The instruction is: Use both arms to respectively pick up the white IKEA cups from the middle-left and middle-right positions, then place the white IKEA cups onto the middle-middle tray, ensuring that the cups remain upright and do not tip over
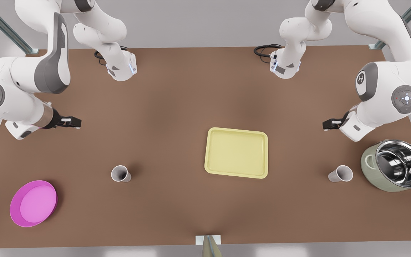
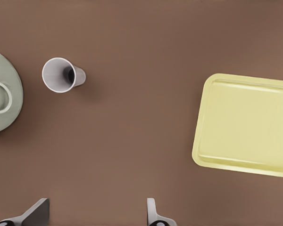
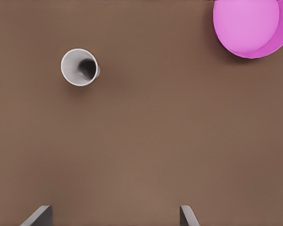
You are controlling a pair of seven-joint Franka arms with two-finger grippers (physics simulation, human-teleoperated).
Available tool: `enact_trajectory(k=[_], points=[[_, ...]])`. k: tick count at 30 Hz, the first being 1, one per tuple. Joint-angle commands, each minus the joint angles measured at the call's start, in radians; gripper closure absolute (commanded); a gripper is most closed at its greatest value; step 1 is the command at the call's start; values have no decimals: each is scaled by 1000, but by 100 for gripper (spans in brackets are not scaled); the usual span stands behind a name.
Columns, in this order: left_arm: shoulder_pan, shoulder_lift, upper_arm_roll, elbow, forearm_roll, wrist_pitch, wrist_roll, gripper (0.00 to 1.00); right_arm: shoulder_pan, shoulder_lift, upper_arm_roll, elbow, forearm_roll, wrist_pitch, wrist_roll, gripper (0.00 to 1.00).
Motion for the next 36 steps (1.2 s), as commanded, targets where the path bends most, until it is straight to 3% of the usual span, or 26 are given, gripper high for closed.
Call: enact_trajectory(k=[1, 4, 6, 9, 18, 28, 29, 31, 32, 34, 36], points=[[0, -1, 0, 0, 1, 9, -14, 0, 0, 3, 1, 0, -1, 18, -40, 0], [34, 88, 7, 42, 5, 18, -12, 0, 23, 127, 7, 100, -5, 35, -39, 0], [103, 344, 13, 304, 4, 35, -9, 0, 23, 273, 7, 167, 14, 151, -39, 0], [163, 469, 13, 316, 1, 253, 31, 0, 23, 385, 8, 166, 37, 311, -28, 0], [258, 576, 13, 278, -13, 423, 127, 0, 23, 540, 10, 161, 100, 530, -23, 0], [292, 657, 15, 205, -15, 507, 117, 0, 46, 588, 22, 97, 128, 564, -25, 0], [292, 657, 15, 203, -15, 506, 112, 14, 44, 588, 22, 91, 130, 567, -25, 0], [290, 656, 15, 203, -18, 501, 114, 52, 46, 571, 22, 40, 130, 615, -26, 0], [292, 654, 15, 203, -32, 500, 114, 62, 44, 569, 22, 34, 130, 615, -26, 0], [293, 651, 15, 203, -58, 489, 100, 77, 43, 569, 22, 28, 130, 619, -28, 0], [295, 648, 15, 203, -87, 460, 98, 79, 43, 571, 22, 2, 130, 642, -28, 0]])
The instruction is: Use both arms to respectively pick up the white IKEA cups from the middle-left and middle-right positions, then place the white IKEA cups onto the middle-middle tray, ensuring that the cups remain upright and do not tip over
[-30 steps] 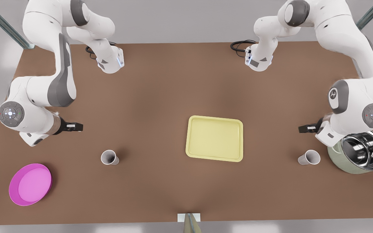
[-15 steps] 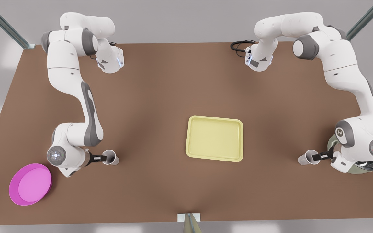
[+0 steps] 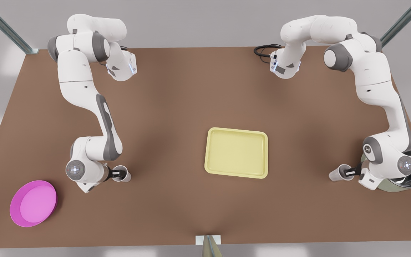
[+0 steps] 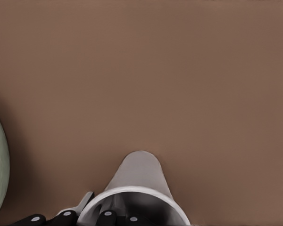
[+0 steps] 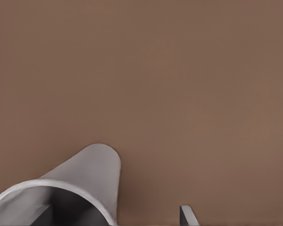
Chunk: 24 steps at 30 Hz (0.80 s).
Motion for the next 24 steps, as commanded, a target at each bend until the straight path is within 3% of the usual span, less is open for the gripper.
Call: enact_trajectory(k=[1, 5, 8, 9, 11, 13, 14, 16, 20, 24], points=[[0, -4, 0, 0, -43, -20, 18, 79, -3, -1, 0, -13, 3, 51, -7, 0], [-56, -91, 0, 0, -36, -57, -59, 79, -7, 1, 0, -33, 3, 77, -8, 0], [-294, -151, -1, -6, -36, -154, -349, 79, -7, 1, 0, -40, 4, 89, -8, 0], [-319, -157, -37, 0, -33, -166, -421, 79, -9, 1, 0, -40, 6, 89, -13, 14], [-326, -162, -155, 2, -29, -166, -490, 79, -9, 1, 0, -40, 7, 89, -17, 53], [-443, -162, -190, 2, -26, -160, -677, 79, -7, 1, -2, -38, 3, 86, -17, 75], [-457, -162, -241, 3, -27, -158, -782, 79, -1, 1, -2, -35, 3, 82, -11, 79], [-488, -131, -274, -19, 0, -120, -828, 79, 2, -1, -2, -29, 1, 79, -5, 79], [-397, -162, -397, -291, 0, 259, -854, 79, 13, -2, 0, -13, 0, 77, -11, 79], [-386, -200, -402, -358, 0, 268, -846, 79, 14, -50, 107, 19, 4, 77, 4, 79]])
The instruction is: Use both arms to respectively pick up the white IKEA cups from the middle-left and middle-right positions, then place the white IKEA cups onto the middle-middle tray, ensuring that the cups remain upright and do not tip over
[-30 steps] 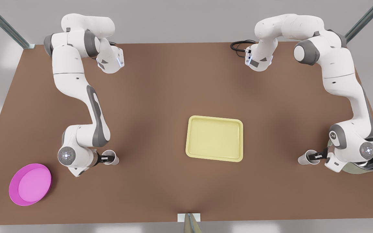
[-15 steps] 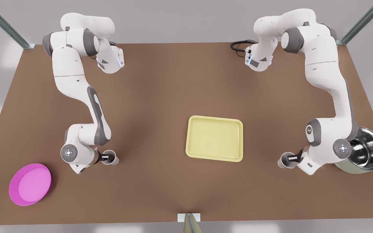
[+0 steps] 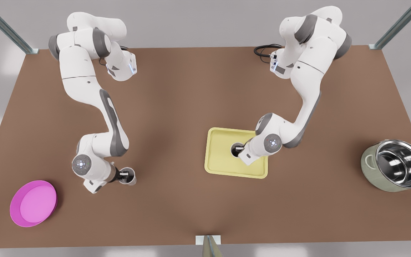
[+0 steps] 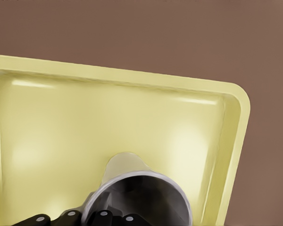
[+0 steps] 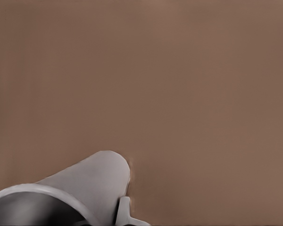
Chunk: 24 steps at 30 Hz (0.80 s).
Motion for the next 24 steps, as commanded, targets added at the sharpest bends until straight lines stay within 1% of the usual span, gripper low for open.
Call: enact_trajectory(k=[1, 2, 5, 7, 10, 12, 14, 16, 18, 19, 20, 21, 23, 24], points=[[7, -32, -3, -42, -2, 97, -364, 79, 27, -12, 38, 18, 6, 0, 29, 79], [6, -43, -1, -46, -2, 67, -382, 79, 53, -13, 38, 21, -2, 0, 104, 79], [15, -43, 2, -56, 0, 54, -394, 79, 172, -17, 38, 24, -10, 9, 389, 79], [21, -40, 5, -85, 6, 51, -394, 79, 235, -16, 38, 45, -8, 11, 546, 79], [32, -40, 5, -84, 32, 41, -430, 79, 318, 4, 35, 64, -10, 22, 806, 79], [36, -40, 5, -84, 37, 41, -431, 79, 356, 18, 31, 68, -11, 55, 886, 79], [47, -40, 5, -84, 49, 41, -431, 79, 402, 56, 29, 117, -13, 72, 998, 79], [50, -36, 5, -84, 49, 44, -431, 79, 435, 129, 29, 223, -16, 72, 1132, 79], [50, -25, 5, -84, 55, 51, -430, 71, 450, 184, 32, 311, -14, 72, 1237, 79], [50, -22, 5, -84, 55, 51, -430, 69, 470, 216, 32, 357, -14, 72, 1287, 79], [58, -22, 5, -84, 58, 52, -430, 66, 482, 222, 31, 365, -16, 74, 1300, 79], [64, -22, 5, -84, 70, 52, -430, 56, 496, 224, 32, 363, -14, 74, 1304, 79], [65, -20, 5, -84, 70, 51, -430, 45, 522, 227, 32, 348, -13, 71, 1313, 79], [65, -22, 5, -84, 70, 51, -430, 32, 530, 231, 34, 345, -13, 71, 1313, 79]])
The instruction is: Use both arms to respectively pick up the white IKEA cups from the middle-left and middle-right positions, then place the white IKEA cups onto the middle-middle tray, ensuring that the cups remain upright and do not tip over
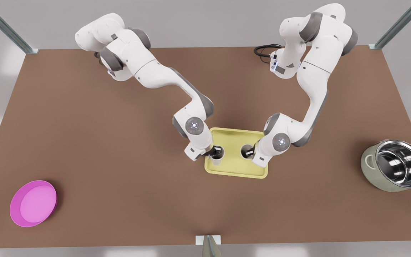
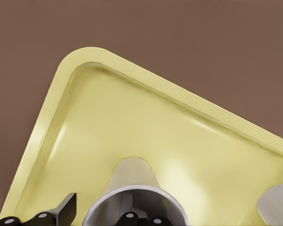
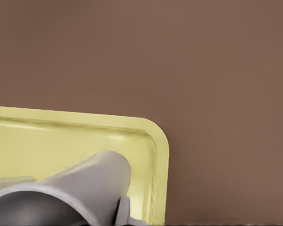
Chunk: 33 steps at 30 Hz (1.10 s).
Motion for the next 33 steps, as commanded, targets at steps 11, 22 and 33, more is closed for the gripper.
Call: enact_trajectory(k=[11, 22, 33], points=[[1, -39, -25, 7, -2, -40, -163, 0, 31, 42, 4, -3, 5, 6, 574, 17], [185, -194, -16, 562, 173, -945, 685, 0, 32, -15, 4, -3, -2, -30, 560, 0], [44, -366, 196, 464, 58, -856, 798, 0, -437, -83, -7, -40, -125, -459, -512, 0]])
